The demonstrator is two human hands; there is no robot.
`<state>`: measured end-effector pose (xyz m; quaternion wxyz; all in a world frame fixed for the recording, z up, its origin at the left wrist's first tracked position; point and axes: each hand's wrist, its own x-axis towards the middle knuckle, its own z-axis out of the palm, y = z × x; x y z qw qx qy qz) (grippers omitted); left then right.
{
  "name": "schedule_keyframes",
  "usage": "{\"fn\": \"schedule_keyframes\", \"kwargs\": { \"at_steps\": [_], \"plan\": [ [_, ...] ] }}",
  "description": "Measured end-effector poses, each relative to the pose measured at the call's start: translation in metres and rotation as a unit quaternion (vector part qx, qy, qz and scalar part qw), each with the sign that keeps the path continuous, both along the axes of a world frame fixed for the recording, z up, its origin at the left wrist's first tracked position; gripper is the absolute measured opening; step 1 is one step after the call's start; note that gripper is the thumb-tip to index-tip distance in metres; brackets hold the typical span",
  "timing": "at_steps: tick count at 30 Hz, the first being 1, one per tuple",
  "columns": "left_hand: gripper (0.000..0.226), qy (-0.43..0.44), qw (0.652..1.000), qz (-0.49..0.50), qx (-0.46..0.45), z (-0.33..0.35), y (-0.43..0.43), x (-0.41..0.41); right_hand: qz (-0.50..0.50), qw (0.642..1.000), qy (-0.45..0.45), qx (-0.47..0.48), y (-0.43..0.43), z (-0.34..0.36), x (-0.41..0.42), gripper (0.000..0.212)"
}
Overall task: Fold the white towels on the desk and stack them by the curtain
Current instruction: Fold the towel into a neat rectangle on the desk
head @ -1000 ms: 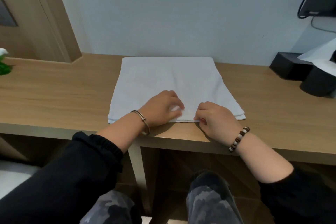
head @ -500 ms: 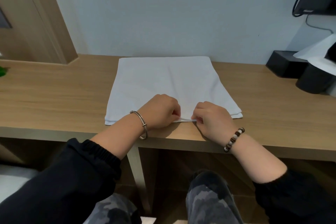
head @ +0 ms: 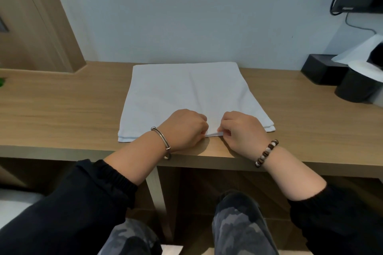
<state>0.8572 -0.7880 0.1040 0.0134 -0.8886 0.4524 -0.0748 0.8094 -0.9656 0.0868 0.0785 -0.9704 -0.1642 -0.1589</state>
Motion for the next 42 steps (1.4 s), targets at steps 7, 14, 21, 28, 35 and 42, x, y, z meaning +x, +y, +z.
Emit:
{"fn": "schedule_keyframes", "kwargs": {
  "at_steps": [7,14,21,28,35,42],
  "plan": [
    [0.027,0.030,0.998,0.034,-0.046,-0.003,0.000,0.006,0.017,0.999,0.024,0.017,-0.004,-0.003,-0.008,0.020],
    [0.030,0.037,0.985,0.111,-0.125,-0.015,-0.029,0.025,0.001,0.996,0.067,0.066,-0.010,0.005,-0.012,0.027],
    [0.050,0.110,0.984,0.138,0.011,-0.036,-0.055,0.036,-0.091,0.957,0.076,0.266,-0.038,0.005,-0.011,0.023],
    [0.055,0.111,0.982,0.149,0.029,-0.041,-0.056,0.038,-0.348,0.912,0.138,0.164,-0.095,0.005,0.006,0.042],
    [0.055,0.105,0.982,0.154,0.028,-0.042,-0.056,0.037,-0.334,0.893,0.164,0.254,-0.094,0.015,0.008,0.023],
    [0.054,0.096,0.983,0.154,0.023,-0.042,-0.057,0.036,-0.338,0.859,0.186,0.337,-0.095,0.028,-0.001,0.027]
  ]
}}
